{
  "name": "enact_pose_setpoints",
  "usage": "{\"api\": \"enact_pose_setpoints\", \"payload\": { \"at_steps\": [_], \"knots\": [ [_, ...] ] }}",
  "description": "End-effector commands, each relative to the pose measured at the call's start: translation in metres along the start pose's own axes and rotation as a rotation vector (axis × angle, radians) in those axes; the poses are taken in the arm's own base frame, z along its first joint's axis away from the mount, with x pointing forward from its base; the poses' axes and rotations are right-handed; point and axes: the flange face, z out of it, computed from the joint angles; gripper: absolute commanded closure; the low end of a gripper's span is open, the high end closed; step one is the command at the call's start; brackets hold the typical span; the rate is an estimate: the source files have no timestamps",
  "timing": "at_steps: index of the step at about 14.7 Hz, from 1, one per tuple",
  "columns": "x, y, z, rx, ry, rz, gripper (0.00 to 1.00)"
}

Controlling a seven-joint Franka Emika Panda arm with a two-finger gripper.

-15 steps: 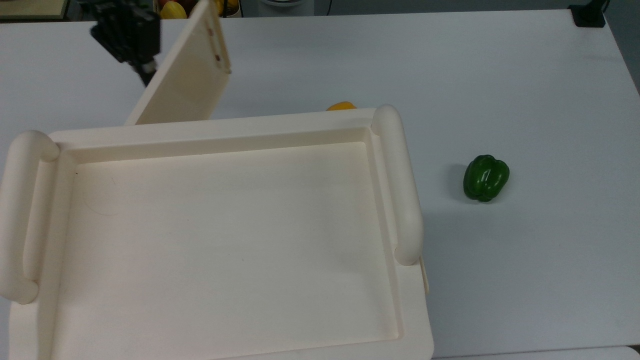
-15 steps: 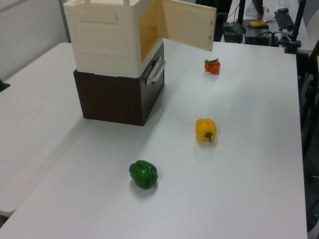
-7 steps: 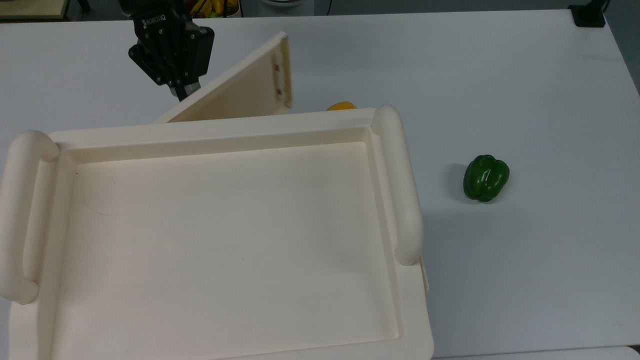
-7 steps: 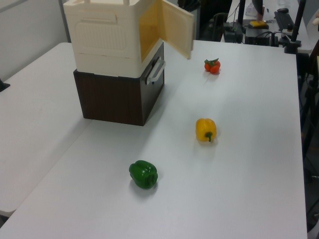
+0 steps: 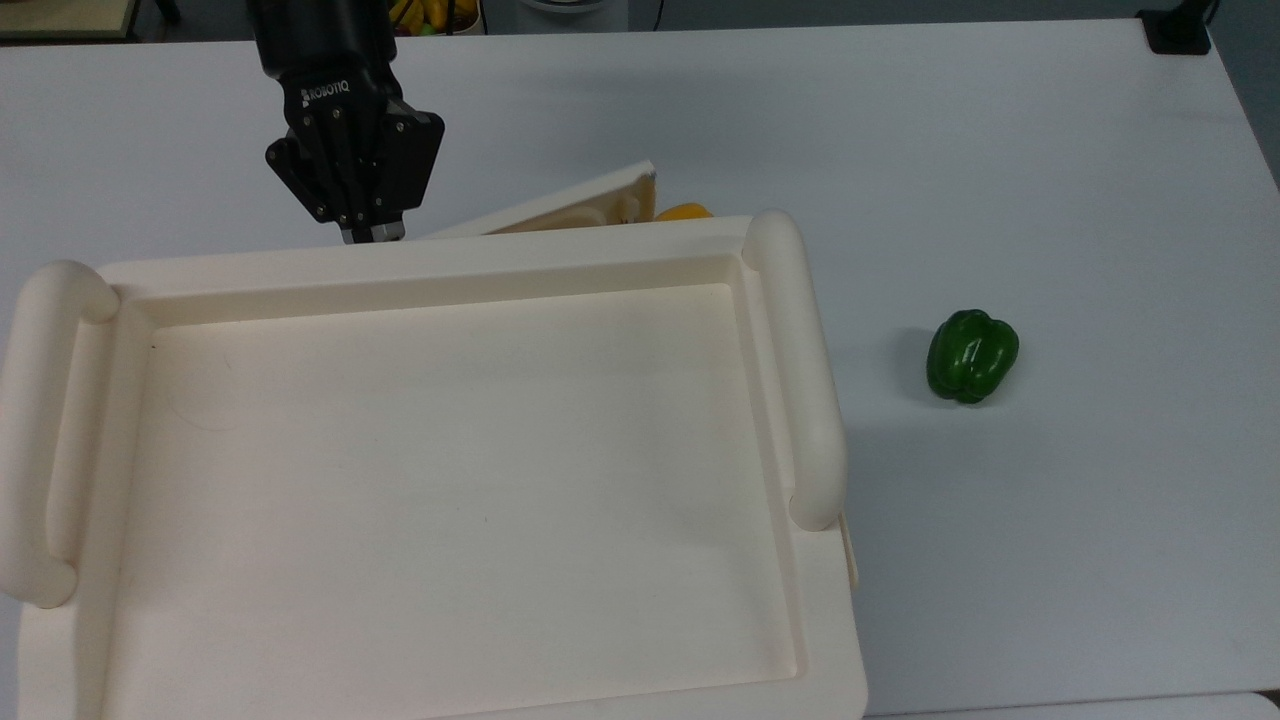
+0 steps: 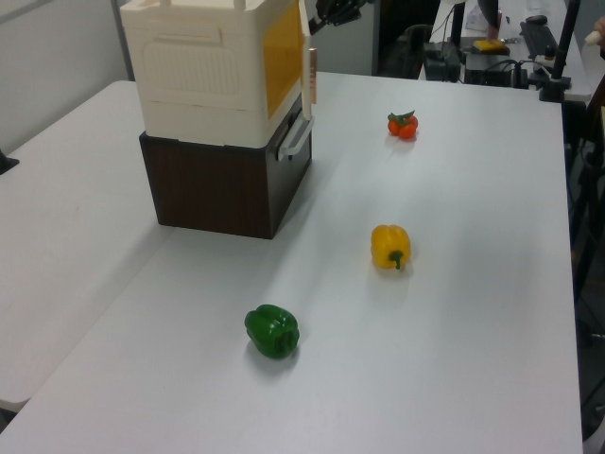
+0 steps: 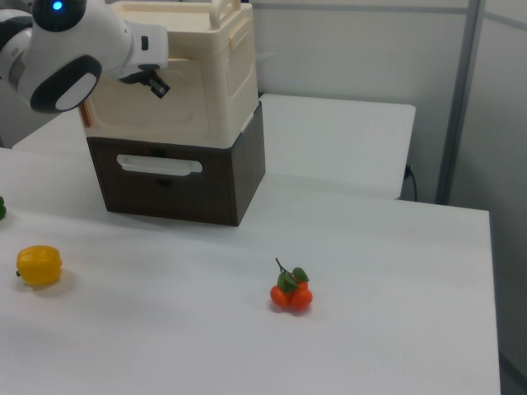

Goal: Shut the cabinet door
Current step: 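Push the cream door with the gripper, swinging it shut against the cabinet, then lift the gripper up and away from the closed door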

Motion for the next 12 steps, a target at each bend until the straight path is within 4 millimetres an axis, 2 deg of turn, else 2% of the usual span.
{"api": "enact_pose_setpoints", "payload": {
  "at_steps": [1,5,9,12],
  "knots": [
    [-0.005,-0.011,0.011,0.014,0.093,0.011,1.00],
    [-0.016,-0.016,0.030,0.011,0.122,-0.008,1.00],
    [-0.016,-0.018,0.028,0.010,0.127,-0.021,1.00],
    [-0.015,-0.021,0.014,0.018,0.122,-0.021,1.00]
  ]
}}
